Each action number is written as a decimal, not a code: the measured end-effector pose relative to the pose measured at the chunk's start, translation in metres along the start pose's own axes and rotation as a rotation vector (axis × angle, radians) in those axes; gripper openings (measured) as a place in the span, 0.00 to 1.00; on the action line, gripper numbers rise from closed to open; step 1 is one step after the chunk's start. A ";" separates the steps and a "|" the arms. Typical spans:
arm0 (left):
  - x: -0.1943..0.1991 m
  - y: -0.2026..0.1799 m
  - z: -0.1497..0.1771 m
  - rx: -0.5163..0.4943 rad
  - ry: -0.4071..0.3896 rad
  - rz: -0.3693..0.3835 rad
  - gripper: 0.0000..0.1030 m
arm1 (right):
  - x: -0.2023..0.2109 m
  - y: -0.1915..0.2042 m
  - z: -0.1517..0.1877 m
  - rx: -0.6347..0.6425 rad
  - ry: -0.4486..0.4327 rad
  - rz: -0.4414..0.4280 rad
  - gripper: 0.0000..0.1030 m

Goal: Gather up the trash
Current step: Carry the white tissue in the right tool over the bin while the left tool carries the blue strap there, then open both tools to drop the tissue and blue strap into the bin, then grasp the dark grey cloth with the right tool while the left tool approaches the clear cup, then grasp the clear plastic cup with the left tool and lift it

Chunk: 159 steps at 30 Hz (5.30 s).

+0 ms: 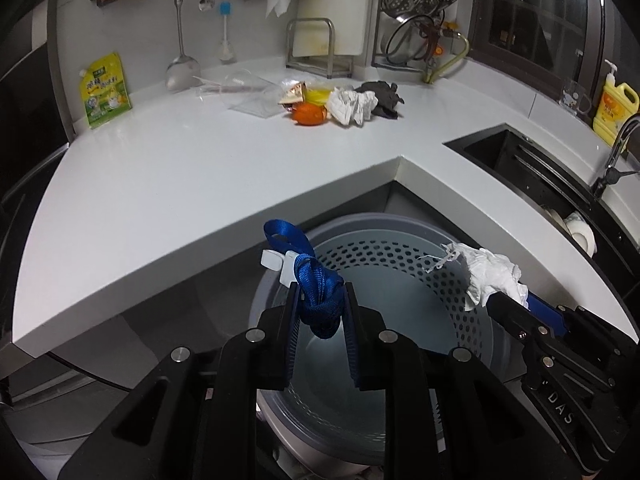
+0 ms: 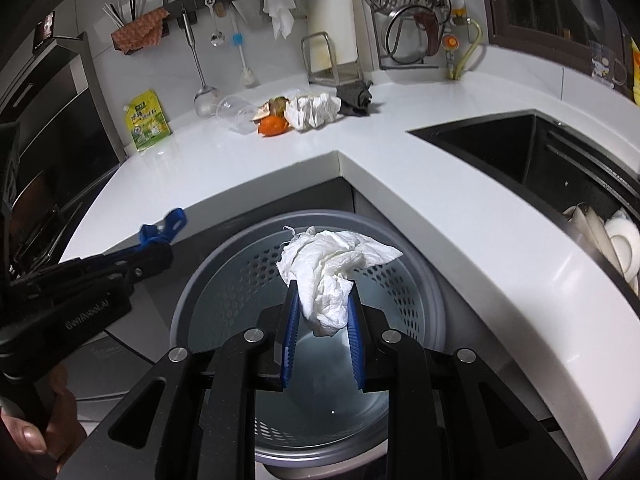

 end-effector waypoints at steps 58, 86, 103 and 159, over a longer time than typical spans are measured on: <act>0.034 0.044 -0.039 0.089 -0.194 -0.104 0.94 | 0.003 -0.019 -0.039 -0.036 -0.088 0.019 0.65; -0.016 0.089 -0.179 0.221 -0.194 -0.127 0.94 | -0.049 -0.026 -0.195 0.027 -0.147 0.057 0.67; -0.088 0.114 -0.244 0.290 -0.071 -0.196 0.94 | -0.125 -0.048 -0.286 0.050 0.000 0.081 0.68; -0.174 0.121 -0.293 0.370 0.088 -0.209 0.88 | -0.185 -0.068 -0.320 0.018 0.093 -0.047 0.31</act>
Point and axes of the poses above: each gripper's, at about its wrist camera, not at the fingertips, and x roughly against the way its jaws point, y to its left, z to its underside, the point moved 4 cm from there along -x, roughly the way its jaws point, and after that the axes turned 11 degrees about y, right-handed, at the moved point
